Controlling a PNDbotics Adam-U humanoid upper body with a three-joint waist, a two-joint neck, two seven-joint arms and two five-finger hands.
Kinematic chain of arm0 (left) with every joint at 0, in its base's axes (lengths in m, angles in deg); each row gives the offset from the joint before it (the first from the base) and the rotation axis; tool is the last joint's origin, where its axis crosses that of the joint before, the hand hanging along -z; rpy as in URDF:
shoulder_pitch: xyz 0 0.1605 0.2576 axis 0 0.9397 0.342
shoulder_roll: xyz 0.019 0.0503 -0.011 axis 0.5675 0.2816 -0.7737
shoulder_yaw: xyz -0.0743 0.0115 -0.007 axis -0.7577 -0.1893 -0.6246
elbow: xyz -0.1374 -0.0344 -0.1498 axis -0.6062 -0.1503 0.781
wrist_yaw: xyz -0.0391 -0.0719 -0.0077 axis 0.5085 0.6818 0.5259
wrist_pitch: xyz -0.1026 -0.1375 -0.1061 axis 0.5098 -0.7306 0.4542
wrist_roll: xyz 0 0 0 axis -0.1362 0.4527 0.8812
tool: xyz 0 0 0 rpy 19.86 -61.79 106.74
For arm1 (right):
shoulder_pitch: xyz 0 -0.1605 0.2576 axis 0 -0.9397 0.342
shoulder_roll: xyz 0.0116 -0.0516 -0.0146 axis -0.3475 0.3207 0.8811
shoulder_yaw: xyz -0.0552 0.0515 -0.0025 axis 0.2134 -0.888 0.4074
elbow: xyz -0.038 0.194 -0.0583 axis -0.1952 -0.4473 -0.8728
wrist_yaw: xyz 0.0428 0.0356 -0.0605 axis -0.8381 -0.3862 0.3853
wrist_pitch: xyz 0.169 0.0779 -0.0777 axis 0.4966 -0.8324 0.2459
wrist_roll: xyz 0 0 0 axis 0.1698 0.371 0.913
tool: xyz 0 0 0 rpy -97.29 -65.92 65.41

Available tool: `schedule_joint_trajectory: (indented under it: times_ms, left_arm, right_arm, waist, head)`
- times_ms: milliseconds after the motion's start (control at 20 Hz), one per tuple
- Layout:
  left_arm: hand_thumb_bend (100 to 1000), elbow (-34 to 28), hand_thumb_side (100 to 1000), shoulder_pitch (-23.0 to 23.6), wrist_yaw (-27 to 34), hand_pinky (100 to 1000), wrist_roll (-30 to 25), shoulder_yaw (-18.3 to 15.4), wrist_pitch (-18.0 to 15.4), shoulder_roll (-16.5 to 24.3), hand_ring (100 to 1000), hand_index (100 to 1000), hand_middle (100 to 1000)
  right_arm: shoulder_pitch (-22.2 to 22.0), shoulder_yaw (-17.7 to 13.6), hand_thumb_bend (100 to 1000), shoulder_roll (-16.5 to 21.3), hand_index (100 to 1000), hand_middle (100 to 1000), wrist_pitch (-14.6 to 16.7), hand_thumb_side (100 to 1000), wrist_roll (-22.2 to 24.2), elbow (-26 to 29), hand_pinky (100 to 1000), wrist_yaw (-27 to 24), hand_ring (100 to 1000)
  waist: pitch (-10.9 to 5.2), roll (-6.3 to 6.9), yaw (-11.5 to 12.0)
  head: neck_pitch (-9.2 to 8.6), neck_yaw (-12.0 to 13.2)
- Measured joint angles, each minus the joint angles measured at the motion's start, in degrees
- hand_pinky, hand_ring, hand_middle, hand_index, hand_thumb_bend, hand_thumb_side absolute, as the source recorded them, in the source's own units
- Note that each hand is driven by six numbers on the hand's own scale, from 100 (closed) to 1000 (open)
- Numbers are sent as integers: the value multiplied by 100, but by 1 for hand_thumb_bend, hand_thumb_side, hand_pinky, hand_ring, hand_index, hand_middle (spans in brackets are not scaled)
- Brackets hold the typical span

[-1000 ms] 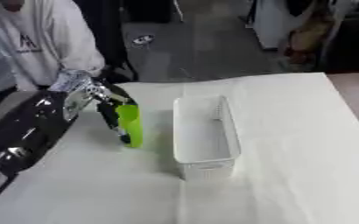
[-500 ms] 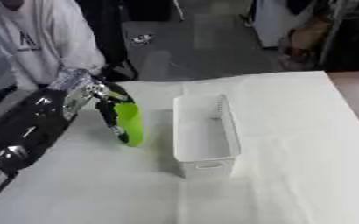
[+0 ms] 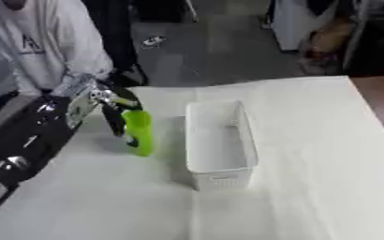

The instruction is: Pick up objects on the table and place them in the box.

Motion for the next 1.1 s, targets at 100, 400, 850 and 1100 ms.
schedule_joint_trajectory:
  times_ms: [100,400,850,1100]
  left_arm:
    - [493,2,311,45,103,100,316,-2,-24,0,163,476,451]
    - [461,17,320,118,314,100,1210,-1,-177,0,139,473,428]
    - [451,-75,321,111,561,100,1608,-19,-227,8,123,473,418]
    - [446,-210,324,22,723,100,1630,-31,-209,84,114,472,409]
  right_arm:
    - [0,0,158,0,669,537,1,620,1,0,306,1,454]
    - [0,0,158,0,670,537,4,620,4,0,306,7,454]
    - [-2,0,158,0,670,538,4,621,4,0,307,32,454]
    - [-4,-1,157,0,670,538,4,621,3,0,307,43,455]
  waist:
    - [0,0,0]
    - [19,-6,2]
    - [19,-8,22]
    - [17,-6,35]
  head:
    - [0,0]
    - [0,0]
    - [2,0]
    - [4,-1]
